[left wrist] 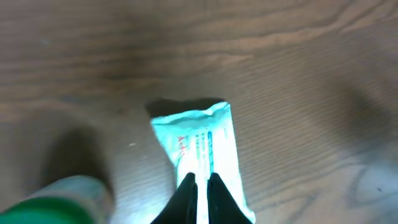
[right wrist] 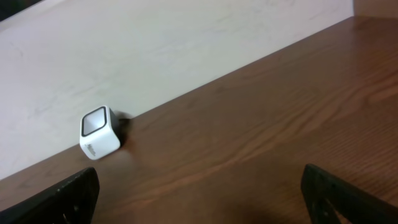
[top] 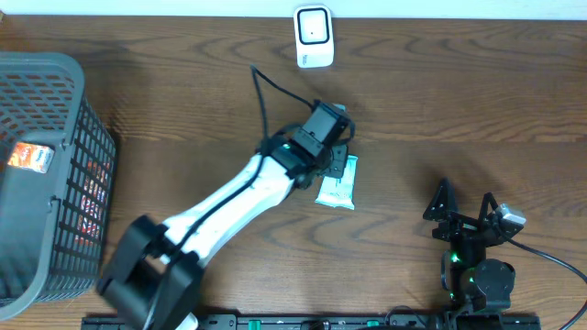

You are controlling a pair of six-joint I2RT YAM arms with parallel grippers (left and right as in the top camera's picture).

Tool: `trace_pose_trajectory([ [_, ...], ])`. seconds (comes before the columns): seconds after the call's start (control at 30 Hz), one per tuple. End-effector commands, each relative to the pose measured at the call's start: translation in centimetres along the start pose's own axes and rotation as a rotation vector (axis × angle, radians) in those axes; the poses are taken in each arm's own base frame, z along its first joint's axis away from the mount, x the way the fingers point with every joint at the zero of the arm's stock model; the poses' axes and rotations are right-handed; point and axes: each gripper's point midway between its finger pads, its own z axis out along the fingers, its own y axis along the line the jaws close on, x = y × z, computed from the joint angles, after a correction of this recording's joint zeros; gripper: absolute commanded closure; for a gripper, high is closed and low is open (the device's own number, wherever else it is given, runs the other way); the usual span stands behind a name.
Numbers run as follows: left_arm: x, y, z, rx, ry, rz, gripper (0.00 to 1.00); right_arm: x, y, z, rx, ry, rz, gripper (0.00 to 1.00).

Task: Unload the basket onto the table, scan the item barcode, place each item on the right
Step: 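Carry the wipes pack with the left gripper and set it right of the jar, then reach the left gripper into the basket and grasp the orange snack packet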

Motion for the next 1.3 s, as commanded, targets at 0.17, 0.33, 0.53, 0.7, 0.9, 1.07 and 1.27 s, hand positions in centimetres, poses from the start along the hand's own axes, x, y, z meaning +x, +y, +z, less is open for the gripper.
trace_pose_trajectory([
  [0.17, -7.7, 9.0, -16.4, -0.214, -0.373, -0.114, 0.17, 0.0, -0.1, 0.0, 0.006, 0.000, -0.003, 0.01],
  [0.33, -8.3, 17.9, -28.8, -0.344, -0.654, -0.338, 0.15, 0.0, -0.1, 0.0, 0.006, 0.000, -0.004, 0.01],
  [0.53, -2.4, 27.9, -38.0, -0.576, -0.819, -0.707, 0.13, 0.0, -0.1, 0.0, 0.006, 0.000, -0.004, 0.01],
  [0.7, 2.9, 35.6, -39.3, -0.684, -0.808, -1.049, 0.13, 0.0, -0.1, 0.0, 0.006, 0.000, -0.004, 0.01],
  [0.9, 7.4, 43.4, -37.3, -0.758, -0.718, -1.317, 0.16, 0.0, -0.1, 0.0, 0.006, 0.000, -0.003, 0.01],
  [1.07, 9.4, 48.6, -32.7, -0.797, -0.568, -1.363, 0.06, 0.0, -0.1, 0.0, 0.006, 0.000, -0.004, 0.01],
  [1.27, 11.2, 53.3, -27.1, -0.792, -0.448, -1.384, 0.06, 0.0, -0.1, 0.0, 0.006, 0.000, -0.003, 0.01],
])
